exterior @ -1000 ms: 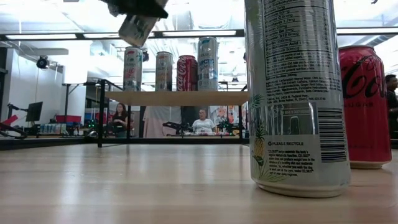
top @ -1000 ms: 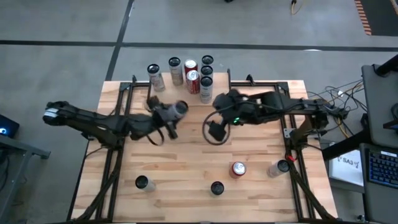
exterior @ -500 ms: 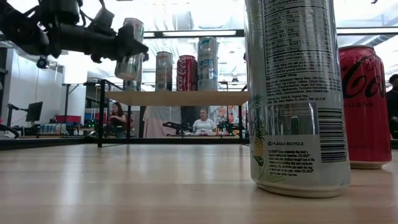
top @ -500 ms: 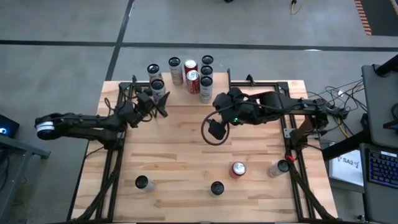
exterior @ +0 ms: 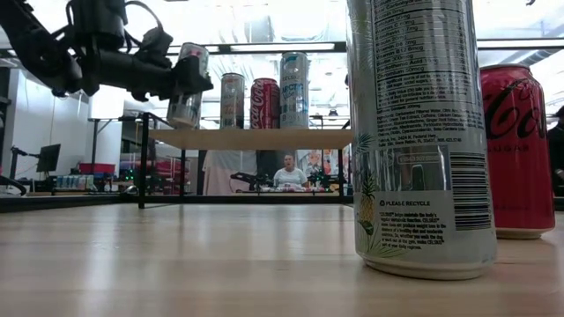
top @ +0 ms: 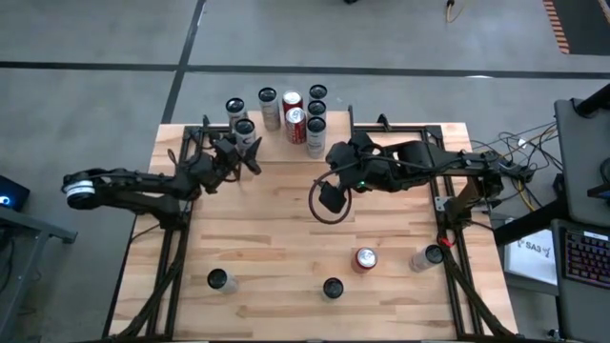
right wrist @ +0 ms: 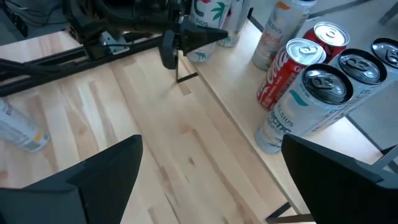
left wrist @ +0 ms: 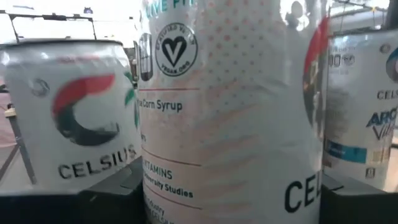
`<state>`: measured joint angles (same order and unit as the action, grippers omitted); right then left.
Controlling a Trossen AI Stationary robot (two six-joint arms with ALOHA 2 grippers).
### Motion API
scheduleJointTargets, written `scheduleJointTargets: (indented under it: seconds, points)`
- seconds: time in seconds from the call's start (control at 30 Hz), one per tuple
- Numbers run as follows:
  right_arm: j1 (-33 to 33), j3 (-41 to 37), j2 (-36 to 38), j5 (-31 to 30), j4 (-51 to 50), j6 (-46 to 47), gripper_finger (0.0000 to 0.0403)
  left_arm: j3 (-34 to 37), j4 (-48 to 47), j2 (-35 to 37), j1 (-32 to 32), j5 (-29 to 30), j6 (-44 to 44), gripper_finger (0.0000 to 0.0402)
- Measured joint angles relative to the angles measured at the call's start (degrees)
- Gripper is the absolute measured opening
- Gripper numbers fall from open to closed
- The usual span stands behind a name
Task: Place canned beverage on shelf
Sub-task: Put the white soda can aligned with the other white soda can on the shelf
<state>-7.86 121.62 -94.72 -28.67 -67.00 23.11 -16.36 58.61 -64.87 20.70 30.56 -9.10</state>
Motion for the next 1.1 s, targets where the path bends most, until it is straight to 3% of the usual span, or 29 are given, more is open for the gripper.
scheduleJointTargets:
  seconds: [0.37,0.57,1.1]
  points:
    - [0.0,0.0,-0.02,0.0,0.0,-0.17,0.0374,0.0,6.62,-6.2,0.14,3.57,-0.45,0.0223]
    - [0.0,-0.02,-0.02,0.0,0.0,-0.17,0.0374,0.0,8.4,-7.44,0.17,5.01,-0.7,0.0279]
    - [0.0,-0.02,-0.02,0.04,-0.02,-0.28,0.0374,-1.93,9.25,-2.44,0.03,4.9,-2.6,0.0283]
